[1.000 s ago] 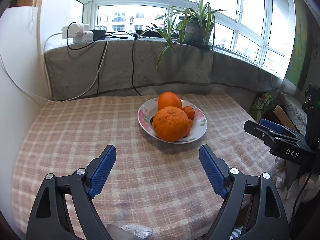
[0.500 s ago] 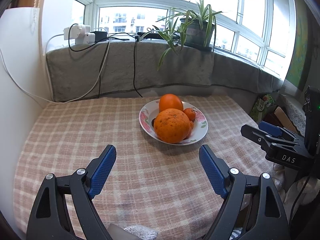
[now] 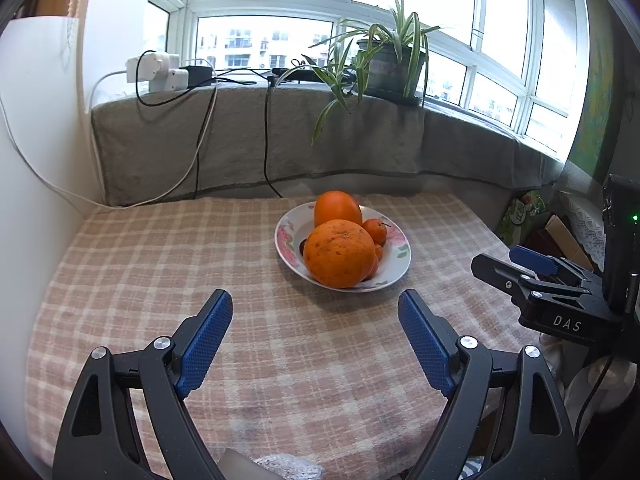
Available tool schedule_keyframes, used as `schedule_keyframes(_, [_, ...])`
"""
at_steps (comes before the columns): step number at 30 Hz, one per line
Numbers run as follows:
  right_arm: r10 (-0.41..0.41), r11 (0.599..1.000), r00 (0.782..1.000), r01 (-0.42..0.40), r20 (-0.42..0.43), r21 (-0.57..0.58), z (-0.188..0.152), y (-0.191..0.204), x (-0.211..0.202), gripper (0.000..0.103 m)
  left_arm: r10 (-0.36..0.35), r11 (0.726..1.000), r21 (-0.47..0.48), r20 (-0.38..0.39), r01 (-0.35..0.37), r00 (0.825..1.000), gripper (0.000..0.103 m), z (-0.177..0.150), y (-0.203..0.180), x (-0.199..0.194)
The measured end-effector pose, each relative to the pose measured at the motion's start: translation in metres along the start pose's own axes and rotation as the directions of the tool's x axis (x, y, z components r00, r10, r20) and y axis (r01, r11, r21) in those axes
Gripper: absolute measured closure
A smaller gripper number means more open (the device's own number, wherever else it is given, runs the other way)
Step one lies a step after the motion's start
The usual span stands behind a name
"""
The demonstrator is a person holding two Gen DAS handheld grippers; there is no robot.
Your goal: Organize fruits
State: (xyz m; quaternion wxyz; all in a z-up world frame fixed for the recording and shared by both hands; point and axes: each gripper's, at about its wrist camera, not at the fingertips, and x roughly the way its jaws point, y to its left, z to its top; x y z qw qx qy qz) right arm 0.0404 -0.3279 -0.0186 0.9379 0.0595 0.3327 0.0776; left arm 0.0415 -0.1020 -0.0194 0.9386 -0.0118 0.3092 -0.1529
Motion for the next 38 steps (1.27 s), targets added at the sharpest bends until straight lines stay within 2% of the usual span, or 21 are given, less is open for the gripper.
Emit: schedule_keyframes(38, [-0.006, 1.000, 1.000, 0.006, -0.023, 0.023, -0.0035, 0.0016, 0.0061, 0.010, 0.014, 1.000, -0.009, 0.010, -0.013, 1.000, 0.018, -0.0008, 0.0019, 0.0011])
